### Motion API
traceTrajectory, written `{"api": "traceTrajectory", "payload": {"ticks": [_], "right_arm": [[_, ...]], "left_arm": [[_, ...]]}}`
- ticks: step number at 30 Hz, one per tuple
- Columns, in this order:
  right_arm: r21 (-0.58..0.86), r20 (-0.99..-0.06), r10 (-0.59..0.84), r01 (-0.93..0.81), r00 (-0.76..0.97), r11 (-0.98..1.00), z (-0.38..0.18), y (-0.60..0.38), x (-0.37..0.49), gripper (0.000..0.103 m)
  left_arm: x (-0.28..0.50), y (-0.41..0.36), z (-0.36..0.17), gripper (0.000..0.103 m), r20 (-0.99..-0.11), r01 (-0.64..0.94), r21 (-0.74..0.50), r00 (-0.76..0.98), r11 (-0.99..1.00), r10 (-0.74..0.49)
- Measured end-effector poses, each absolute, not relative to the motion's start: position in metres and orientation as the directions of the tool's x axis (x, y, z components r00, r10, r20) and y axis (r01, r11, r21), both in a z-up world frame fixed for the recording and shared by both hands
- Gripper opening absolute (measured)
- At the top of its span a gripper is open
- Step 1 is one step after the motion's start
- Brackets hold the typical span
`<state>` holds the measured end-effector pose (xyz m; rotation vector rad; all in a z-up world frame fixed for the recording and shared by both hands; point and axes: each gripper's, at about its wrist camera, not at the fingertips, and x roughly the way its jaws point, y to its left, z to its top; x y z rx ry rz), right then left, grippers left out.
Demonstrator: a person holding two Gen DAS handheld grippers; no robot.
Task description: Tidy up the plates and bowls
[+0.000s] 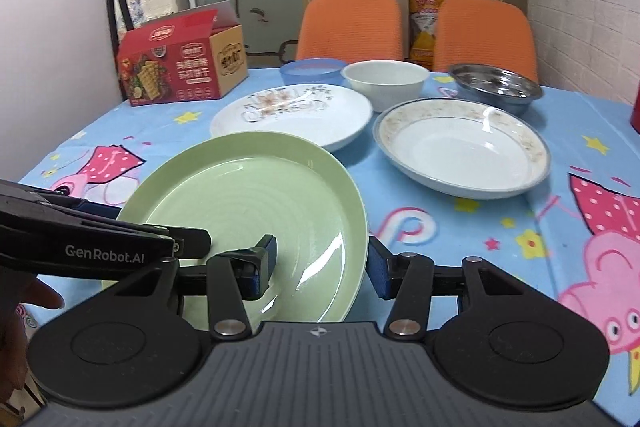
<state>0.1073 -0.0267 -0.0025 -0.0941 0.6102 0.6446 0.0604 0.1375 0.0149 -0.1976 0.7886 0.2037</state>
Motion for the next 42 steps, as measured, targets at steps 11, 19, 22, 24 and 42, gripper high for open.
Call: {"api": "traceTrajectory", "payload": {"ticks": [11, 19, 22, 24, 42], "right_arm": [[0.094, -0.599, 0.534, -0.61, 0.597, 0.787, -0.016, 0.0, 0.113, 0.086], [0.086, -0.605, 0.556, -0.647, 0.57, 0.757, -0.017, 0.006, 0.109, 0.103], [0.131, -0.568, 0.578, -0.629, 0.586, 0.767, -0.007, -0.011, 0.109, 0.103], [0.123, -0.532, 0.567, -0.605, 0.629, 0.787, 0.006, -0.023, 0.112, 0.103], [0.06, -0.551, 0.572, -0.655, 0.607, 0.753, 0.01, 0.032, 0.27, 0.103]], "left_arm": [[0.066, 0.164, -0.001, 0.063, -0.719, -0.286, -0.105, 0.684, 0.952, 0.126], [0.073, 0.165, -0.002, 0.069, -0.714, -0.266, -0.102, 0.69, 0.959, 0.116], [0.065, 0.174, 0.007, 0.075, -0.683, -0.266, -0.165, 0.726, 0.95, 0.084], [0.062, 0.182, 0.017, 0.08, -0.65, -0.265, -0.198, 0.756, 0.944, 0.076], [0.118, 0.238, 0.016, 0.081, -0.668, -0.309, -0.239, 0.74, 0.921, 0.075]]}}
